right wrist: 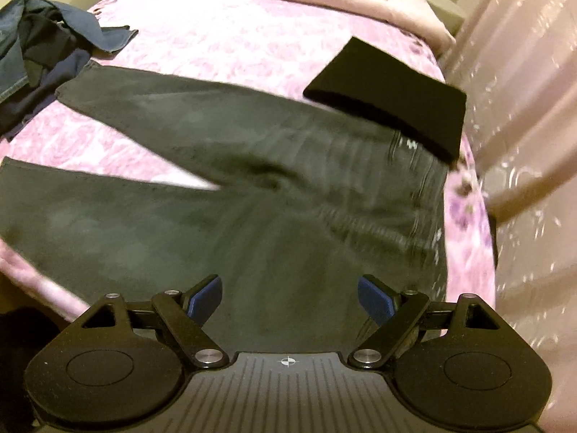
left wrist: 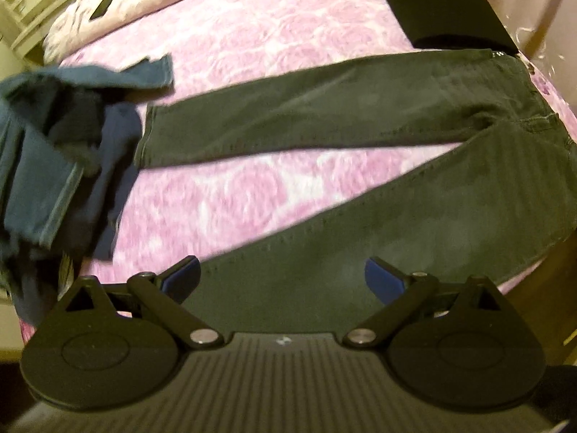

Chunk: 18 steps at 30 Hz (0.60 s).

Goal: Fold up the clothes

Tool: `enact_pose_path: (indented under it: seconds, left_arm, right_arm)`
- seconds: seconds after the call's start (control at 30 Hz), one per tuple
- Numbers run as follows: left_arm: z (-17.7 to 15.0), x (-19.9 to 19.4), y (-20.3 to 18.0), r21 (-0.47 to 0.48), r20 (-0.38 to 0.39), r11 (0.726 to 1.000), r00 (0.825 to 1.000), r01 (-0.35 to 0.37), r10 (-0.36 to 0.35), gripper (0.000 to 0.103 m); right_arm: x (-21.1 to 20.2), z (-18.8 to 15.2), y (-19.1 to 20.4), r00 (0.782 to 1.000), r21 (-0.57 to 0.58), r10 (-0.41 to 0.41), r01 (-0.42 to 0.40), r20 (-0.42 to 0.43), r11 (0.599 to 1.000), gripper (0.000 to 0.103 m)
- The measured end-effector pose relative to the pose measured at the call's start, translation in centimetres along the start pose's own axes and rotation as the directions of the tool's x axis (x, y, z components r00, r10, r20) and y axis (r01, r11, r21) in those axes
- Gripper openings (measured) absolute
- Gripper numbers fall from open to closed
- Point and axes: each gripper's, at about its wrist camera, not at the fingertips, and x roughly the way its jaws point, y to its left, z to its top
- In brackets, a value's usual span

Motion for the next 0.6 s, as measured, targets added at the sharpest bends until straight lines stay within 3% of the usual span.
enact_pose_path:
  seconds: [0.17, 0.4, 0.6]
  left_arm:
    - [4.7, 3.3, 3.1, 0.088, 0.044, 0.995, 0.998, 0.044, -0.048, 0.096]
    - [12.5, 13.4, 8.0, 0.268, 0.065, 0.962, 0.995, 0.058, -0.078, 0.091]
    - [18.7, 23.1, 10.9, 0.419, 0.017, 0.900, 0.991, 0.116, -0.135, 0.059]
  right_arm:
    - [2.4, 4.4, -1.4, 0.999, -0.001, 0.049, -0.049, 0.015, 0.999, 0.085]
    - [7.2, 11.2, -0.9, 0.999, -0.114, 0.038, -0.034, 0.031, 0.993, 0.085]
    - [14.4, 14.8, -1.2, 0.999, -0.153, 0.011, -0.018, -0.050, 0.988, 0.085]
